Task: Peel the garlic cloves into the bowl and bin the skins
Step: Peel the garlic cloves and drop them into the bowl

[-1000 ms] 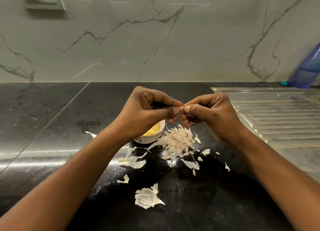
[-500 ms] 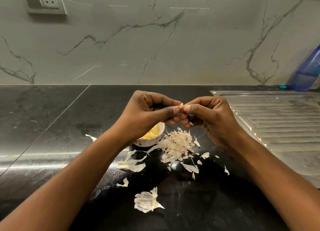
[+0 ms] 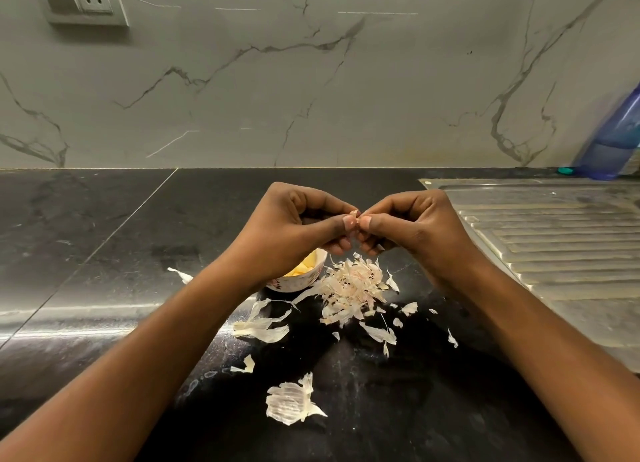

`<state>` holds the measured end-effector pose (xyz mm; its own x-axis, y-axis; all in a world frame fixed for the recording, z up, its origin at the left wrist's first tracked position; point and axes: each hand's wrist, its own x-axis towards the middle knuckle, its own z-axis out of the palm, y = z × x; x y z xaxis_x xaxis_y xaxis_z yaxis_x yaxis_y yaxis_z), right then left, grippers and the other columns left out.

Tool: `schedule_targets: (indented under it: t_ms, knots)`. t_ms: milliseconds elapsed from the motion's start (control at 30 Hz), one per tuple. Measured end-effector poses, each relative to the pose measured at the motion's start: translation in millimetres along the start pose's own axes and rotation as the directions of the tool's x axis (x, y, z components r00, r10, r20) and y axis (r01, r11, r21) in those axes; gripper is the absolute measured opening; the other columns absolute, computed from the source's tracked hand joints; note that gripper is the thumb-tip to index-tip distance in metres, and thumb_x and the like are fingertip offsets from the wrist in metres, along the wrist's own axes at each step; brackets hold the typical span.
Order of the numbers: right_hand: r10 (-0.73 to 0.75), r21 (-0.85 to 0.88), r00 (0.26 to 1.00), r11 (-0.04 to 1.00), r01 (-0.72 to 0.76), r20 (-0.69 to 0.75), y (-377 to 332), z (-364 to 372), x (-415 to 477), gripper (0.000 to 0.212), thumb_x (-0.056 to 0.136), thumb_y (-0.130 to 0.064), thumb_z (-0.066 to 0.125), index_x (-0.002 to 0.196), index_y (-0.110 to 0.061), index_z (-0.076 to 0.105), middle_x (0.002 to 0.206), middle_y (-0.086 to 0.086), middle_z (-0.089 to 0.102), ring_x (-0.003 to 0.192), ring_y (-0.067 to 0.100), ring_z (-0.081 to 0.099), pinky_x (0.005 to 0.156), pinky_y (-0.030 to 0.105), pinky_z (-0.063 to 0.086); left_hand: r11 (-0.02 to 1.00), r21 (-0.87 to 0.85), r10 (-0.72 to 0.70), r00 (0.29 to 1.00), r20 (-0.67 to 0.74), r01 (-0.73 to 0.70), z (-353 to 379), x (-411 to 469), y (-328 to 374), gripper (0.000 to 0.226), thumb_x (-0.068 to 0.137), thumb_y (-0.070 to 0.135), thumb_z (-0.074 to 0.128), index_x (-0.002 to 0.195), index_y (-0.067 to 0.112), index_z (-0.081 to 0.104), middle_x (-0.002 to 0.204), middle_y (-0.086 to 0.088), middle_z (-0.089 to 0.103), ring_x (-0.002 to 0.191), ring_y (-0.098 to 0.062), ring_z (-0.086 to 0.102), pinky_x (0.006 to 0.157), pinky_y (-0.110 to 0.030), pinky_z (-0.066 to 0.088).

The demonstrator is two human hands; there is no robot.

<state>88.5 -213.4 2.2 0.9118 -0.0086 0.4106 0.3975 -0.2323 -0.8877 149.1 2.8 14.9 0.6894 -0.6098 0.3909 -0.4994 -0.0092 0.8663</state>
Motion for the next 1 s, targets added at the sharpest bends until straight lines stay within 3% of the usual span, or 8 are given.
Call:
schedule_targets:
  t_ms: [167,333,567,733,1000]
  knots:
    - [-0.01,-0.009,1.0,1.0,0.01,-0.015,-0.6,-3.7,1.1,0.008,0.096,-0.001,0.072,0.094,0.003,0.079,0.079,0.016,0.077,0.07,0.027,0.074,0.065,0.032,0.061,0.963,-0.233,-0.141,0.99,0.002,0.137,-2.0,-1.0,5.0,0.029,0.087,0.012,0.071,0.114,0.001,0.074,0.097,-0.018,0.08,0.089,-0.03,0.08,0.077,-0.028,0.065]
    - [-0.027,-0.061,0.999,0.998,0.025,-0.02,-2.6,-6.3,0.8,0.007,0.092,-0.005,0.079,0.095,0.001,0.08,0.08,0.014,0.078,0.071,0.029,0.076,0.067,0.032,0.062,0.946,-0.285,-0.161,0.987,-0.008,0.152,-2.9,-0.9,6.0,0.033,0.081,0.011,0.072,0.113,0.002,0.073,0.098,-0.019,0.08,0.091,-0.031,0.08,0.078,-0.029,0.065]
    - [-0.043,-0.122,0.999,0.992,0.042,-0.005,-2.8,-6.2,0.4,0.01,0.091,-0.002,0.08,0.1,-0.001,0.081,0.086,0.01,0.081,0.077,0.027,0.079,0.07,0.029,0.063,0.988,-0.12,-0.098,0.995,-0.004,0.097,-0.8,-1.4,3.1,0.021,0.089,0.0,0.073,0.11,-0.002,0.076,0.094,-0.016,0.08,0.086,-0.029,0.08,0.076,-0.027,0.065]
    - [-0.024,-0.145,1.0,0.989,0.025,0.009,-2.6,-6.3,0.4,0.012,0.099,-0.003,0.07,0.101,0.001,0.081,0.087,0.011,0.081,0.079,0.028,0.079,0.073,0.036,0.067,0.999,0.0,-0.043,0.999,-0.031,0.043,-0.1,-0.7,1.0,0.018,0.088,0.001,0.076,0.106,-0.001,0.077,0.092,-0.013,0.081,0.081,-0.026,0.08,0.073,-0.027,0.065]
    - [-0.031,-0.189,0.999,0.981,0.036,0.027,-2.3,-5.2,1.2,0.01,0.094,-0.011,0.078,0.095,-0.002,0.083,0.081,0.01,0.08,0.073,0.031,0.077,0.073,0.049,0.067,0.989,0.141,0.054,0.998,-0.03,-0.049,1.9,-1.5,-1.6,0.015,0.088,0.007,0.079,0.102,0.003,0.08,0.089,-0.006,0.081,0.078,-0.021,0.08,0.072,-0.029,0.065]
